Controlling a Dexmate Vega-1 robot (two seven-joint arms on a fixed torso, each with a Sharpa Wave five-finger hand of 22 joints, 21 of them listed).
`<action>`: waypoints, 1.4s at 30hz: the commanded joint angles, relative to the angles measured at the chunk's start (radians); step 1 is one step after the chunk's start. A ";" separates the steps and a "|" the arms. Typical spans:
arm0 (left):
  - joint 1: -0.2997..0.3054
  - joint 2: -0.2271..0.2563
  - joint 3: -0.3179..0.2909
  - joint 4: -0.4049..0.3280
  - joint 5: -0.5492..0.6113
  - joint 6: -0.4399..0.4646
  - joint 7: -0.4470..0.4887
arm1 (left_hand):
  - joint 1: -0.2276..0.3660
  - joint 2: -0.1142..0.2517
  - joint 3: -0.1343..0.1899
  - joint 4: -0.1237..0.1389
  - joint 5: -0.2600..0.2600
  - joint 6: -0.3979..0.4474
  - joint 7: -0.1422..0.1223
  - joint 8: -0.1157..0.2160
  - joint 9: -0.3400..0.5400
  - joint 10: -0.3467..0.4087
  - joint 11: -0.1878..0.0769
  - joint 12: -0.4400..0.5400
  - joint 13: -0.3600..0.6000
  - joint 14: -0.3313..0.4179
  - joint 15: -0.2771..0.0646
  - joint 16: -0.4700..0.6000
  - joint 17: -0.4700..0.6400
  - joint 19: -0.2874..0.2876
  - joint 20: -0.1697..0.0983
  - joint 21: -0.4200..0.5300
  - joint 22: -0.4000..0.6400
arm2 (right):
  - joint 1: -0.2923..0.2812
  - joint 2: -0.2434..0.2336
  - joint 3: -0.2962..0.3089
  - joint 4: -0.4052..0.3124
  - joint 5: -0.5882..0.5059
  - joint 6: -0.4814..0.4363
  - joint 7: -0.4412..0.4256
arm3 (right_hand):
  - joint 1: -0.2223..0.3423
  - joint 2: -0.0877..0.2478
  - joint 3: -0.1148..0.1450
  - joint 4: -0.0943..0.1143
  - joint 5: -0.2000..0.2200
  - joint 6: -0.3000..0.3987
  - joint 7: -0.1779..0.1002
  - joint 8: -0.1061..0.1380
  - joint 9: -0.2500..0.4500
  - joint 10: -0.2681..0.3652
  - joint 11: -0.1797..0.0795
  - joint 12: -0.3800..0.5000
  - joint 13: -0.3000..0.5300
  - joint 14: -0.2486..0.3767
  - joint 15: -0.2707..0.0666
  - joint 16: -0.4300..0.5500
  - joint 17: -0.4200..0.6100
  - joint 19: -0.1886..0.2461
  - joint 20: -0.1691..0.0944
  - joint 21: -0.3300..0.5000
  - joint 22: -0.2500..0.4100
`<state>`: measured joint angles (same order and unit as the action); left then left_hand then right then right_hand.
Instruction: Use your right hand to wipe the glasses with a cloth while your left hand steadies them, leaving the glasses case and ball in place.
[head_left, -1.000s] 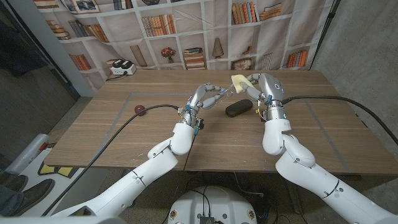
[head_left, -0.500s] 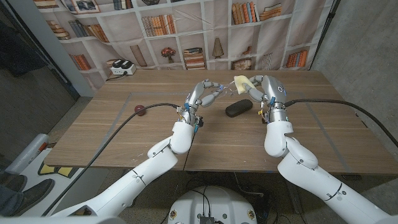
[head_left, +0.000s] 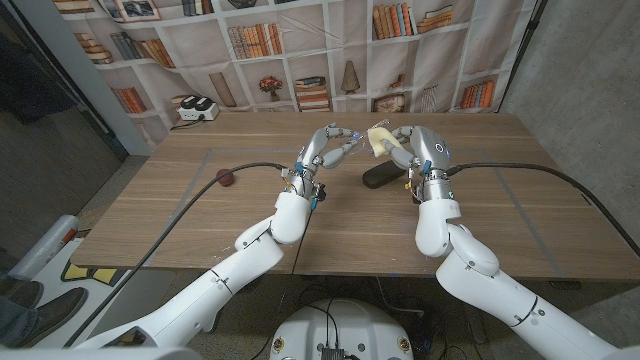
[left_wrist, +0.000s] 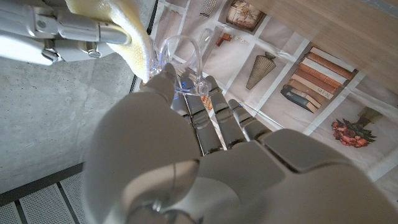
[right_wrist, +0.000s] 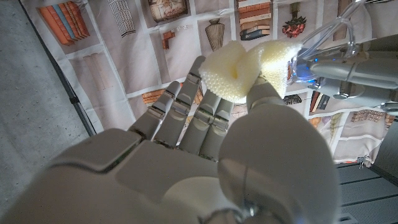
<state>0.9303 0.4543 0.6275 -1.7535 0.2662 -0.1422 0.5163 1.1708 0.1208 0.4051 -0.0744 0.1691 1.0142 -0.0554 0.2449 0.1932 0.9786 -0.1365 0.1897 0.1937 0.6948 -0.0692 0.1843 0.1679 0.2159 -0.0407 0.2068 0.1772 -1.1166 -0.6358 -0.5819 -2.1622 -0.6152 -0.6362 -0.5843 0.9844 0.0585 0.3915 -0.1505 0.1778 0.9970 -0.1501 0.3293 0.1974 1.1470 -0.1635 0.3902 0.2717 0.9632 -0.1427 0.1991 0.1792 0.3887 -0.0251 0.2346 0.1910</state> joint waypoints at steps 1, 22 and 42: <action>0.009 0.013 -0.010 -0.002 -0.016 -0.025 -0.022 | 0.000 0.007 0.010 0.001 0.006 0.010 -0.001 0.006 0.004 0.041 -0.031 0.002 0.004 0.003 -0.090 0.000 0.003 0.001 -0.004 -0.002 0.002 | 0.012 0.019 -0.018 0.011 -0.024 -0.034 -0.009 | 0.014 0.025 0.007 0.001 0.004 0.076 -0.071 0.003 0.005 0.057 -0.048 0.005 0.002 0.010 -0.062 0.000 0.002 0.002 0.008 0.001 0.002; 0.051 0.032 -0.035 -0.051 0.002 -0.016 -0.009 | -0.004 0.004 0.018 0.001 0.005 0.012 -0.003 0.006 0.004 0.041 -0.035 0.002 0.004 0.005 -0.088 0.001 0.003 0.002 -0.003 -0.002 0.002 | 0.028 0.023 -0.013 0.051 -0.004 -0.035 -0.026 | 0.014 0.025 0.008 0.001 0.004 0.078 -0.071 0.001 0.005 0.059 -0.048 0.004 0.003 0.013 -0.065 0.000 0.003 0.004 0.010 0.001 0.002; 0.030 0.036 -0.037 -0.011 -0.006 -0.063 -0.028 | -0.007 0.002 0.026 0.001 0.005 0.014 -0.001 0.005 0.005 0.041 -0.036 0.002 0.004 0.001 -0.090 0.000 0.003 -0.002 0.001 -0.003 0.002 | 0.022 0.043 -0.064 0.034 -0.045 -0.029 -0.045 | 0.013 0.024 0.007 0.002 0.004 0.079 -0.071 -0.001 0.005 0.060 -0.048 0.002 0.003 0.012 -0.063 -0.001 0.003 0.005 0.010 0.000 0.003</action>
<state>0.9704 0.4842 0.5927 -1.7846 0.2635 -0.1742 0.4981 1.1675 0.1214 0.4147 -0.0785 0.1695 1.0200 -0.0572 0.2413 0.1932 0.9786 -0.1365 0.1818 0.1930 0.6948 -0.0692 0.1843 0.1678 0.2159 -0.0407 0.2068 0.1772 -1.0908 -0.6064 -0.6229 -2.1223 -0.6343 -0.6612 -0.6170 0.9813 0.0616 0.3914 -0.1504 0.1778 0.9969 -0.1503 0.3226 0.1972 1.1491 -0.1615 0.3896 0.2714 0.9648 -0.1410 0.1992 0.1790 0.3926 -0.0213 0.2346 0.1910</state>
